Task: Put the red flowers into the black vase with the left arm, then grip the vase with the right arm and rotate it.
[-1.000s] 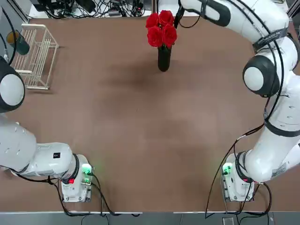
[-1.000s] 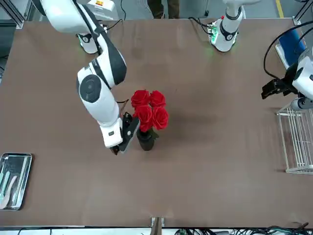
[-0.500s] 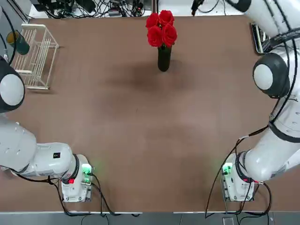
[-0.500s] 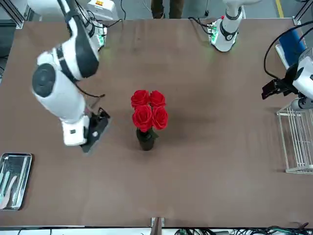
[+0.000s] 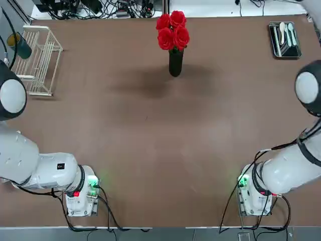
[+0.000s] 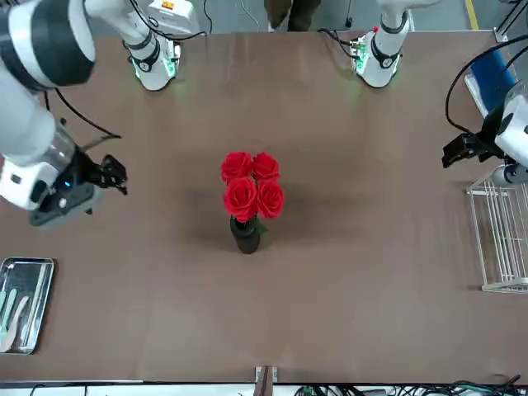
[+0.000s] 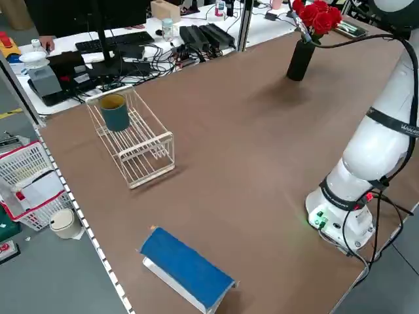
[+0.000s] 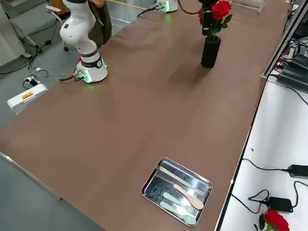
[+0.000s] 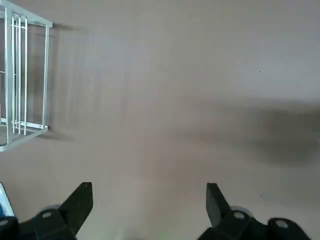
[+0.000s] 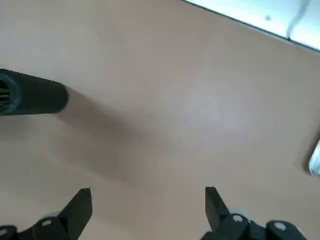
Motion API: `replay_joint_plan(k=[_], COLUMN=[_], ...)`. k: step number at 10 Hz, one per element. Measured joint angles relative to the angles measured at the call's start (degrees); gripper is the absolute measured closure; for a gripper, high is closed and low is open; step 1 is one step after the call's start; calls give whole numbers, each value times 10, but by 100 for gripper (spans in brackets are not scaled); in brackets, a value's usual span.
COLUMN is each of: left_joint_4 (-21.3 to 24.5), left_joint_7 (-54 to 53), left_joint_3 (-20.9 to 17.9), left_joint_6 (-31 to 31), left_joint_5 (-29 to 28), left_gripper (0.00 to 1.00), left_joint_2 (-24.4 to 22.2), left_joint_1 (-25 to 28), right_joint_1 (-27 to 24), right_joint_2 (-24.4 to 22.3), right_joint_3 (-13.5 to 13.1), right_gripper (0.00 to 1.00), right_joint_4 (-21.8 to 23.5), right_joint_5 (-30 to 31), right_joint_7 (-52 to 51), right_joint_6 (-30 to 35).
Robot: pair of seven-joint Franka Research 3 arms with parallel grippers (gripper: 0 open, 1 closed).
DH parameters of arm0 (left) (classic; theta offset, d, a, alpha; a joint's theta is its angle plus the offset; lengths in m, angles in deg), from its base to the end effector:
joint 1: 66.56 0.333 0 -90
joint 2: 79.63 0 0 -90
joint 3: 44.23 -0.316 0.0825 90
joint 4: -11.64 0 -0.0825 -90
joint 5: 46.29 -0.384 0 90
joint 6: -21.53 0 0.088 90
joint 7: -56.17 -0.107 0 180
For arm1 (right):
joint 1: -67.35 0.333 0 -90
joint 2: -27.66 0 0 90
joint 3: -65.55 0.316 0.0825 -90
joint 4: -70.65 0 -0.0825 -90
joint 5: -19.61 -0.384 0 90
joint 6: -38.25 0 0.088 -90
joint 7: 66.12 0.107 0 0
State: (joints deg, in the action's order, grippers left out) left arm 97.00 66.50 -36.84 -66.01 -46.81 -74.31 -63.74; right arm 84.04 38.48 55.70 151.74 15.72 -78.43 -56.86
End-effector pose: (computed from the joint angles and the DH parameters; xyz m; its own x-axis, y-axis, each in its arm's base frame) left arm 0.5767 -0.0415 0.6067 0.9935 0.1008 -0.0536 0.1005 -0.9949 -0.0069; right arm 0.6135 0.0908 0.5972 0.9430 0.3265 0.0648 0.3285 -0.9442 -0.0224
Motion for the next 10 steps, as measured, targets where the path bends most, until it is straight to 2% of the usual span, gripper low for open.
replay_joint_plan(k=[2, 4, 5, 7, 10], left_joint_4=[0, 0, 0, 0, 0], left_joint_7=[0, 0, 0, 0, 0], left_joint_3=[0, 0, 0, 0, 0], left_joint_6=[0, 0, 0, 0, 0], left_joint_5=[0, 0, 0, 0, 0], left_gripper=[0, 0, 0, 0, 0], left_joint_2=[0, 0, 0, 0, 0], left_joint_1=[0, 0, 0, 2, 3], right_joint_1=[-12, -28, -35, -35, -40], right_joint_2=[-62, -114, -129, -140, -141], right_joint_3=[-56, -88, -91, -88, -95], right_gripper=[0, 0, 0, 0, 0], right_joint_4=[72, 133, 148, 152, 151], right_joint_5=[0, 2, 16, 50, 57], right_joint_7=[2, 7, 24, 81, 97], right_joint_6=[0, 1, 6, 14, 3])
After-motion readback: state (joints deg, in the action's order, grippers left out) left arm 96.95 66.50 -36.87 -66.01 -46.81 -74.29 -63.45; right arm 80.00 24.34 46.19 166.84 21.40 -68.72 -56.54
